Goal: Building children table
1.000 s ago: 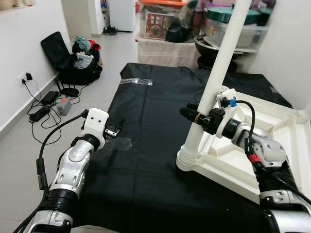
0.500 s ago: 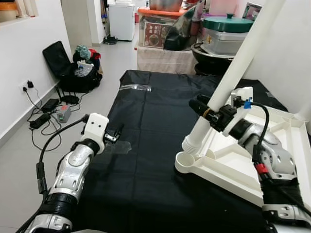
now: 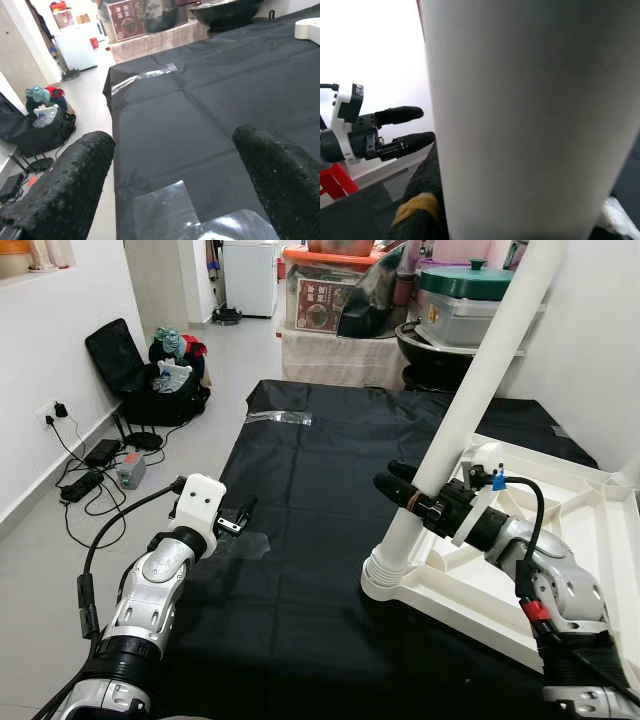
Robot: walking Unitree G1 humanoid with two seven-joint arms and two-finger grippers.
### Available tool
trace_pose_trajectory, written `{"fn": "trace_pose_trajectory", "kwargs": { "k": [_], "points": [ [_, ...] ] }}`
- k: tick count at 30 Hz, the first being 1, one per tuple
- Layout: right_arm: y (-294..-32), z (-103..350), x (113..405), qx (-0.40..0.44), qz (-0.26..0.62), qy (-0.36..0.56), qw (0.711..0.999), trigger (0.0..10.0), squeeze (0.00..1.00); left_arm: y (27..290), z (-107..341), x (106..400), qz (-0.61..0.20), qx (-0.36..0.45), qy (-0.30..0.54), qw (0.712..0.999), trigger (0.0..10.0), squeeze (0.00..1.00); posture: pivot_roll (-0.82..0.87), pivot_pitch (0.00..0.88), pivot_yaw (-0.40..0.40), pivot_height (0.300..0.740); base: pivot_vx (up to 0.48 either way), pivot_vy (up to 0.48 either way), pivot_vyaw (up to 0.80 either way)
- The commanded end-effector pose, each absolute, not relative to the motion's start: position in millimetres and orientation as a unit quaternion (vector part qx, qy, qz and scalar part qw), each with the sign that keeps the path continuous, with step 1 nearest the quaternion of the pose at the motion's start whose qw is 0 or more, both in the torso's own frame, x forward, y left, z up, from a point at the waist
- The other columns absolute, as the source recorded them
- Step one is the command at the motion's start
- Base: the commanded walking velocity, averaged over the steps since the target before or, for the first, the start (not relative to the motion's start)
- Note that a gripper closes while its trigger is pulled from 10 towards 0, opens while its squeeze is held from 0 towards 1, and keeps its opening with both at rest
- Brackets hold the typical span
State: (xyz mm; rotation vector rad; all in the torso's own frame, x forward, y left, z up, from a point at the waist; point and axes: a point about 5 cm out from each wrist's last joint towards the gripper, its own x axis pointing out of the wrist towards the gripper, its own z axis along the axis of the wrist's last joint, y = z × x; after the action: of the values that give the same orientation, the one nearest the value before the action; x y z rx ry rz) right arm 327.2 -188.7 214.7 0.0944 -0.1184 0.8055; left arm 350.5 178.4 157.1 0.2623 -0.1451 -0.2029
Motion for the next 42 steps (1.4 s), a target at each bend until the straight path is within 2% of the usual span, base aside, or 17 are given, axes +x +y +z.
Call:
{"fn": "trace_pose_trajectory", "kwargs": {
  "k": [1,7,13,24,42],
  "points": [
    [-183,214,324,0.037,0.399,-0.061,0.914,0.0,0.0,177,157,352,-0.104,0.135,-0.072,0.983,10.0,0.0,0.08,0.0,-0.069,0.74,0.0,0.0,0.0],
    [-183,212,324,0.029,0.397,-0.062,0.915,0.0,0.0,177,157,351,-0.104,0.135,-0.072,0.983,10.0,0.0,0.08,0.0,-0.068,0.74,0.0,0.0,0.0],
    [-185,203,322,-0.019,0.396,-0.05,0.917,0.0,0.0,175,155,351,-0.106,0.133,-0.072,0.983,10.0,0.0,0.07,0.0,-0.07,0.74,0.0,0.0,0.0],
    [-188,196,329,-0.034,0.383,-0.024,0.923,0.0,0.0,176,154,350,-0.104,0.133,-0.071,0.983,10.0,0.0,0.07,0.0,-0.077,0.74,0.0,0.0,0.0],
    [-168,191,322,-0.047,0.418,-0.018,0.907,0.0,0.0,174,151,350,-0.102,0.126,-0.068,0.984,10.0,0.0,0.06,0.0,-0.084,0.74,0.0,0.0,0.0]
  ]
}}
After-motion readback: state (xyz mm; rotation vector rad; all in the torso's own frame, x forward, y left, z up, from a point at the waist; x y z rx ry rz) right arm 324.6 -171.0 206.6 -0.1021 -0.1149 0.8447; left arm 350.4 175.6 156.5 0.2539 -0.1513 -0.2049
